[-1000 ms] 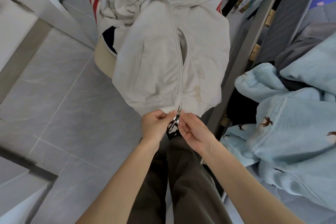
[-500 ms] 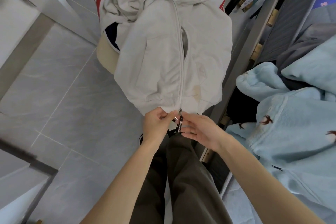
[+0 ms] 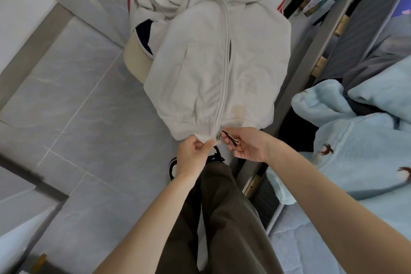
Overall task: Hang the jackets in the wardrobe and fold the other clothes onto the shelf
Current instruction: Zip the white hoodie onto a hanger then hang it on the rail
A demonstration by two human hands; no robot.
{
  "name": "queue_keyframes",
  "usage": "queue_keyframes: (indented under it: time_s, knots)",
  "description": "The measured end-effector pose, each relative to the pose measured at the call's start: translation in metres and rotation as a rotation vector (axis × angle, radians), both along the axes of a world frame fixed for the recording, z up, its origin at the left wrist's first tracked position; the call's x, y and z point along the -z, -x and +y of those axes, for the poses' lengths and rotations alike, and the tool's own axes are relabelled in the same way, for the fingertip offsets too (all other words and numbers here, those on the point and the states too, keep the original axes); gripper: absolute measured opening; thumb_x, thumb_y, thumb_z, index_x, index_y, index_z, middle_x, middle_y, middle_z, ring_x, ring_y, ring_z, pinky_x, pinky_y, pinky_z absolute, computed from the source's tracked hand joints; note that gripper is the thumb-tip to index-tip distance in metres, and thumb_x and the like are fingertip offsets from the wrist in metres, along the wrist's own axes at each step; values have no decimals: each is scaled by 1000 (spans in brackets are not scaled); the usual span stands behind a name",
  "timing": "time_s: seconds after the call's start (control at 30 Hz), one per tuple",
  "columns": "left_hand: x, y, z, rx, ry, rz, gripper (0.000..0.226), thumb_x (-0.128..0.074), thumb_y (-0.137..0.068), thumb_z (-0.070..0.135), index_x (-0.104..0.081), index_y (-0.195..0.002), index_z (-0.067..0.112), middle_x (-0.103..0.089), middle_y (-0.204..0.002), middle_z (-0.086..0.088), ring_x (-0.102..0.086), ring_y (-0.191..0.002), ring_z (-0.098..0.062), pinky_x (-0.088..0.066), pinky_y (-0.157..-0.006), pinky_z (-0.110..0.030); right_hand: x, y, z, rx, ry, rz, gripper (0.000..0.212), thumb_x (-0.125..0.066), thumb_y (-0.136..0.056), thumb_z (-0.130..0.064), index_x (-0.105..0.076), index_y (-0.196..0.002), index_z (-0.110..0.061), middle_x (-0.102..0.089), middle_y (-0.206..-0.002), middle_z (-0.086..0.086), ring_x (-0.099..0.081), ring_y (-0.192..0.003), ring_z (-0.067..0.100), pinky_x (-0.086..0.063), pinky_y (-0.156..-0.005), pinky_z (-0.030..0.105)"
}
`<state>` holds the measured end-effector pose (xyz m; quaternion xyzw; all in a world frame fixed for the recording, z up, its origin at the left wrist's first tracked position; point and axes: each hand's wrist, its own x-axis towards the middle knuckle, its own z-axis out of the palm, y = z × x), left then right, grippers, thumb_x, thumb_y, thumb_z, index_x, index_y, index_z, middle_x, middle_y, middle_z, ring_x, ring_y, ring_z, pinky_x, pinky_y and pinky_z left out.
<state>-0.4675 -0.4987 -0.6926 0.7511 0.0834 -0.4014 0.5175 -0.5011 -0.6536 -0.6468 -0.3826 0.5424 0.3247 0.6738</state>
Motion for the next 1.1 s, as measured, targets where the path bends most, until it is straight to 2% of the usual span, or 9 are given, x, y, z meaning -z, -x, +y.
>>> queue_keyframes:
  time_s: [0.17, 0.27, 0.33, 0.4, 0.5, 0.77, 0.9, 1.0, 1.1]
  knots:
    - [11, 1, -3, 123, -64, 155, 28, -65, -91, 27, -54, -73, 8, -43, -63, 3, -39, -58, -7, -30, -45, -8, 1, 0, 2, -368, 248, -80, 21, -54, -96, -24, -66, -83, -13, -71, -77, 1, -62, -57, 9, -50, -57, 18]
    - [11, 0, -9, 222, -34, 177, 26, -58, -95, 29, -53, -74, 16, -48, -69, 5, -45, -62, -5, -35, -52, -10, 0, 8, -3, -575, 404, -184, 5, -51, -96, -19, -54, -98, -15, -67, -72, 2, -62, -60, 11, -53, -64, 24]
    - [11, 0, -10, 234, -20, 197, 23, -56, -96, 31, -53, -77, 18, -52, -75, 4, -48, -68, -7, -38, -60, -18, 0, 15, -3, -653, 481, -294, 16, -50, -97, -18, -45, -112, -17, -59, -73, 1, -57, -65, 13, -51, -70, 28]
    - [10, 0, -10, 216, -10, 191, 23, -55, -96, 32, -55, -78, 18, -53, -76, 1, -51, -70, -7, -40, -63, -20, 0, 19, 1, -719, 513, -408, 25, -53, -97, -20, -45, -120, -18, -55, -77, -4, -53, -64, 7, -47, -66, 19]
    - [7, 2, -7, 221, 2, 121, 25, -56, -95, 31, -56, -76, 15, -55, -72, 0, -53, -61, 3, -38, -56, -9, 0, 23, 4, -785, 751, -572, 17, -61, -94, -16, -62, -111, -14, -62, -85, -8, -56, -69, 0, -46, -68, 12]
    - [6, 7, -2, 265, -125, -57, 31, -57, -95, 33, -46, -69, 20, -43, -61, 8, -42, -56, -5, -31, -52, -16, 1, 13, 4, -1016, 986, -731, 12, -61, -93, -12, -70, -98, -6, -68, -95, 5, -63, -86, 22, -51, -80, 37]
    - [7, 27, 10, 365, -171, -36, 17, -57, -94, 31, -55, -80, 22, -59, -76, 11, -57, -70, -2, -40, -57, -6, -3, -5, -15, -672, 1198, -646, 9, -61, -93, -10, -68, -96, -5, -69, -95, 4, -64, -86, 19, -52, -81, 31]
    - [12, 40, 28, 383, -189, 63, 18, -54, -96, 31, -62, -95, 15, -67, -86, 10, -64, -86, -7, -48, -75, -18, -7, -25, -37, -553, 1175, -599, 9, -61, -93, -10, -70, -95, -8, -70, -94, 1, -66, -88, 14, -52, -84, 25]
    - [11, 30, 37, 453, -347, 61, 32, -44, -98, 41, -65, -85, 20, -70, -76, 9, -64, -77, -5, -52, -79, -30, -9, -34, -41, -559, 1016, -566, 9, -62, -93, -13, -71, -95, -11, -71, -93, -2, -66, -88, 10, -51, -81, 19]
